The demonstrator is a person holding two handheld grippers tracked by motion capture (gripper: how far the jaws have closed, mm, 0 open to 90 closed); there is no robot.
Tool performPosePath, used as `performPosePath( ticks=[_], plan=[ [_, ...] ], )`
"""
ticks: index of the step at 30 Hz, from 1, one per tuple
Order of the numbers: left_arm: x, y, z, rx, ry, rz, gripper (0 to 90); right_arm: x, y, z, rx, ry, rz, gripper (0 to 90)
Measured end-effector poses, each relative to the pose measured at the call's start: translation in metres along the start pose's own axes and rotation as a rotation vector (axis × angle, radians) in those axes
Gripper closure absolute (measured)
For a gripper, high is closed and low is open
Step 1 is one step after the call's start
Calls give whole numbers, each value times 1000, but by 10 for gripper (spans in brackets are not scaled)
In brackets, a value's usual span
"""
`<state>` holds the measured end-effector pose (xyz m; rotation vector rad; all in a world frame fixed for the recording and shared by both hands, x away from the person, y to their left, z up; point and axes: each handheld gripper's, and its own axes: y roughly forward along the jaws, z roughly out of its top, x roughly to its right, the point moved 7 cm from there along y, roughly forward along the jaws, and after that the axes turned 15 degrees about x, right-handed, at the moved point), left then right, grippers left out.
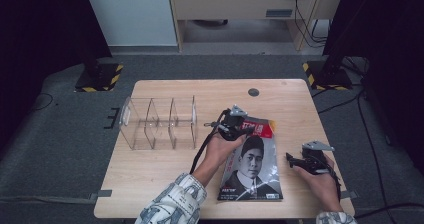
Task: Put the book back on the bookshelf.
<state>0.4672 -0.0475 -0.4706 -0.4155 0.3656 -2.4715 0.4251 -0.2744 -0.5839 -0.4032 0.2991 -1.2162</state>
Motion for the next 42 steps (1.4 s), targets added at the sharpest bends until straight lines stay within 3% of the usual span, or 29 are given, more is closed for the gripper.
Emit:
performPosePath(
  ticks=[9,42],
  plan=[
    [4,-16,19,52,7,-13,865,-2,0,0,1,-2,8,280],
    [-3,-67,48,128,-7,-13,866,-5,2,1,4,-13,20,277]
  ],
)
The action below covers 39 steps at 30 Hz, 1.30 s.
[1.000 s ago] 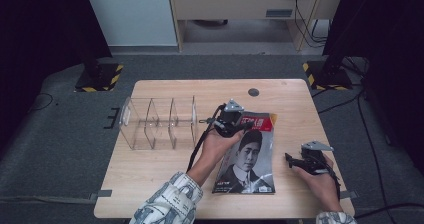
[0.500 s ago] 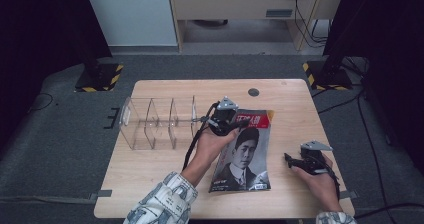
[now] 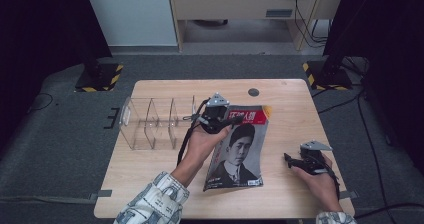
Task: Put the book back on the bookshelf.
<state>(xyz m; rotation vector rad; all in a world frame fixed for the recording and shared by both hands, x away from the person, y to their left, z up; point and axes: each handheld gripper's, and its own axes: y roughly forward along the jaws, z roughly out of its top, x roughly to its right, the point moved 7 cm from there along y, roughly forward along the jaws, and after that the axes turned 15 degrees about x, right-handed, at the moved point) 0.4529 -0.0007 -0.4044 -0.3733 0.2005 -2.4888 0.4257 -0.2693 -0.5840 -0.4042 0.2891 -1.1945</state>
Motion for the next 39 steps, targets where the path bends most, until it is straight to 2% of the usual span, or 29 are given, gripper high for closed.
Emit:
performPosePath(
  ticks=[14,28,39],
  plan=[
    [4,-19,19,41,-7,-22,866,0,0,0,-2,-1,3,278],
    [-1,-38,32,69,-11,-12,866,-1,0,0,-4,1,7,278],
    [1,-53,40,84,-7,-15,866,-1,0,0,-5,0,10,278]
  ],
)
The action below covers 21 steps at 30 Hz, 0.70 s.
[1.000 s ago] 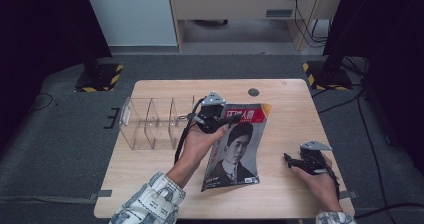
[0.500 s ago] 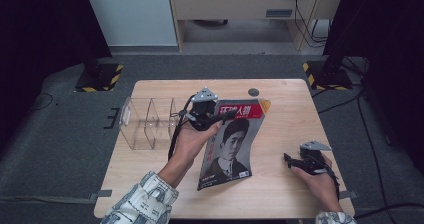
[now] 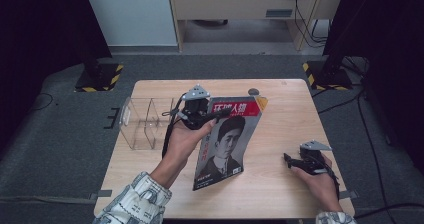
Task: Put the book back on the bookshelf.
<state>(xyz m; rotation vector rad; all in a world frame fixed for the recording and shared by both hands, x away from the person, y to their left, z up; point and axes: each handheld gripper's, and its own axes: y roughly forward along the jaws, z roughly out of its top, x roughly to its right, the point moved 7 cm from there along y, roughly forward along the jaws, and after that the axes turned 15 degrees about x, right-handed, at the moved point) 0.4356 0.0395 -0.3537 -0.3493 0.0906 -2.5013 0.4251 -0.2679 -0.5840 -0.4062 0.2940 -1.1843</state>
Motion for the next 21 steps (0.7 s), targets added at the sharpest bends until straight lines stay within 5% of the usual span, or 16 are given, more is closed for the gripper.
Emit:
performPosePath(
  ticks=[21],
  plan=[
    [-2,-24,11,36,-8,2,866,0,0,0,-1,-2,3,278]
  ],
)
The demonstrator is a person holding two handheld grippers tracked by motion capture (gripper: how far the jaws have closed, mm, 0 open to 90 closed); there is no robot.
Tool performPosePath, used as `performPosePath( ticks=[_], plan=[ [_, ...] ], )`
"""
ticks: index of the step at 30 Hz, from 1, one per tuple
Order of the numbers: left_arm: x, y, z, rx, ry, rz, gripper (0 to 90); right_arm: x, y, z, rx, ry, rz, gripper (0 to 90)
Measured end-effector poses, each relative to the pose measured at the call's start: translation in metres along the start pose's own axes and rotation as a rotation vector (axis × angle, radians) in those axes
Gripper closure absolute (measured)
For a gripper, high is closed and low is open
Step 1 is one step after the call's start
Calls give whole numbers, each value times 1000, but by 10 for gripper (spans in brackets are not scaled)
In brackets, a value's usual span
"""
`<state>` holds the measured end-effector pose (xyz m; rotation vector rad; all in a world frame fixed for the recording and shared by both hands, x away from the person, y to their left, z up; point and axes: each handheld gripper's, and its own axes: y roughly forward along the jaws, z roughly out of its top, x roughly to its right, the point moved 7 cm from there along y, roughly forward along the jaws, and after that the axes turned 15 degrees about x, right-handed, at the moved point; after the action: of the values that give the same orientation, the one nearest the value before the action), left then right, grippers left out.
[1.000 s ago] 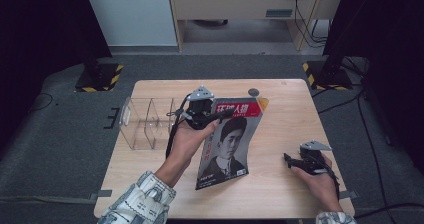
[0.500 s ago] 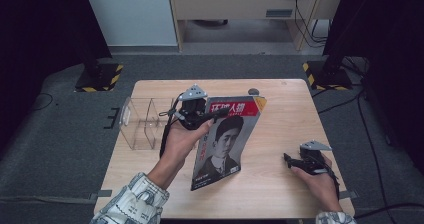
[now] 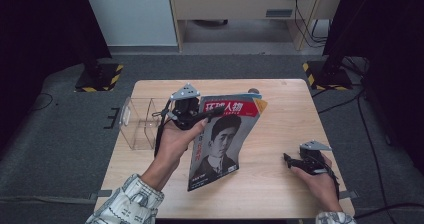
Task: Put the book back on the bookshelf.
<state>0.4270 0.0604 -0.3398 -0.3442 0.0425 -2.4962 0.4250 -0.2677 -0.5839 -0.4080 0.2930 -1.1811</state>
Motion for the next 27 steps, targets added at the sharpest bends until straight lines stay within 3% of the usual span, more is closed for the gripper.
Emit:
performPosePath(
  ticks=[11,27],
  plan=[
    [-9,-21,1,16,-15,12,866,-1,1,0,2,1,1,278],
    [-11,-45,-1,22,-16,16,866,-1,1,0,3,-2,2,278]
  ],
)
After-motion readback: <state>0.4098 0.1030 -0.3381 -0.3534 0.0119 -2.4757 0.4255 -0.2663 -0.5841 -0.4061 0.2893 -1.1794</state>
